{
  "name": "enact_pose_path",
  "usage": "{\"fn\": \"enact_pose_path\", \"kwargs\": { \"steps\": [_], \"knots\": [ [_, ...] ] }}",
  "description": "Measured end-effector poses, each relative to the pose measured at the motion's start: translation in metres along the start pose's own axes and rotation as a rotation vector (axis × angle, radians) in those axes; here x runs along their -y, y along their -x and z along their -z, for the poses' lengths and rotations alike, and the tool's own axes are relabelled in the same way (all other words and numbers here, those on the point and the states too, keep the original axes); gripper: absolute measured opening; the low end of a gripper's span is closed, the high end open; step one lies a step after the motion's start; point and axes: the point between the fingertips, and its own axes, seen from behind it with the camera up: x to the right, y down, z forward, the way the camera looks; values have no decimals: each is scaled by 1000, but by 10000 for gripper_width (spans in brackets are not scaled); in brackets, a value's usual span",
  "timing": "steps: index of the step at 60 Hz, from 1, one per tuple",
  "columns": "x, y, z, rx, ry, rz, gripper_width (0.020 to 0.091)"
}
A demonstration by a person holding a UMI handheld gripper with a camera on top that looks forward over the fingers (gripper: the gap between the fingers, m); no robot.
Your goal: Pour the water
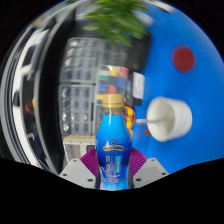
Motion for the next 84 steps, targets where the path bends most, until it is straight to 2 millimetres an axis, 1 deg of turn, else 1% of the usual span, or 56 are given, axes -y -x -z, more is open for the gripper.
{"fn": "enact_pose_path", "kwargs": {
  "steps": [4,7,8,9,12,14,15,16,17,21,25,29,33,39,41,42,49,51,52,54,55,56,57,59,60,61,63,64,66,69,70,71,77,78,80,82,84],
  "knots": [
    [20,20,10,-8,-25,231,372],
    [39,34,16,-13,-59,400,373],
    [46,34,12,0,-81,457,374],
    [52,43,19,-20,-78,511,375],
    [72,54,22,-25,-109,681,375],
    [84,59,24,-39,-125,781,374],
    [90,55,23,-32,-148,832,375],
    [96,56,24,-40,-158,880,375],
    [103,62,29,-61,-159,932,375],
    [137,65,35,-97,-246,1139,374],
    [166,56,36,-142,-286,1277,374],
    [191,42,37,-184,-293,1356,374],
    [216,17,36,-221,-303,1406,374],
    [244,-18,33,-271,-279,1424,375],
    [253,-33,27,-269,-287,1426,373],
    [255,-36,29,-285,-280,1425,374],
    [269,-68,27,-322,-261,1435,373],
    [273,-79,22,-318,-264,1438,374],
    [272,-83,25,-333,-256,1435,373],
    [272,-93,23,-343,-238,1429,372],
    [271,-100,22,-349,-223,1422,406],
    [270,-103,23,-345,-222,1418,392],
    [272,-97,23,-315,-257,1413,379],
    [271,-102,26,-320,-250,1396,387],
    [272,-101,22,-296,-269,1394,376],
    [271,-103,26,-305,-267,1391,376],
    [270,-103,29,-297,-272,1393,377],
    [269,-103,30,-299,-273,1397,391],
    [269,-103,31,-300,-273,1401,392],
    [268,-103,33,-305,-270,1396,414],
    [268,-103,33,-306,-268,1393,436],
    [270,-104,29,-300,-268,1394,439],
    [271,-103,34,-323,-264,1384,525],
    [271,-104,35,-331,-263,1382,550],
    [272,-107,33,-349,-257,1381,628],
    [273,-113,36,-384,-248,1380,705],
    [273,-118,40,-412,-238,1382,760]
  ]
}}
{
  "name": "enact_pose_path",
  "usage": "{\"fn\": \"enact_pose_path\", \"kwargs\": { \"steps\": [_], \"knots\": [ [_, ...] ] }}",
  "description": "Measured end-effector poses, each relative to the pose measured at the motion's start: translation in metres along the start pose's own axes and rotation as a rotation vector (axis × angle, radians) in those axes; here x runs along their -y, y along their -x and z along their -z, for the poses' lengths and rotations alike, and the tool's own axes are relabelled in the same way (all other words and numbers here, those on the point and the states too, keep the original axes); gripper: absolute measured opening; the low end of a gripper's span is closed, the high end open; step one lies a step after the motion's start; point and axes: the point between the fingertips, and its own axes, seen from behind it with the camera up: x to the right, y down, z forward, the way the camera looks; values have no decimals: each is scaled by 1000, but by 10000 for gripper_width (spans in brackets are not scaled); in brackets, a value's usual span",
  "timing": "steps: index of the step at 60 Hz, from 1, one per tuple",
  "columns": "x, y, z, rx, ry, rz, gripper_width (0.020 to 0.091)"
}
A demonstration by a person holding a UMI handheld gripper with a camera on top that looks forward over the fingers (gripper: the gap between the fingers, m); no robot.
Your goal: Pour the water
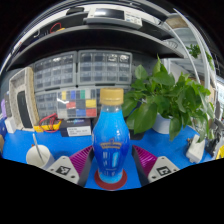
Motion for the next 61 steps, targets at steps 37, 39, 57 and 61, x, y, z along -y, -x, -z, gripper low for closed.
{"fn": "enact_pose_path", "kwargs": {
  "steps": [37,39,57,61],
  "knots": [
    [24,96,180,60,45,-15,863],
    [33,105,191,71,29,-11,863],
    [66,175,263,156,18,43,859],
    [67,186,272,166,18,47,860]
  ]
}}
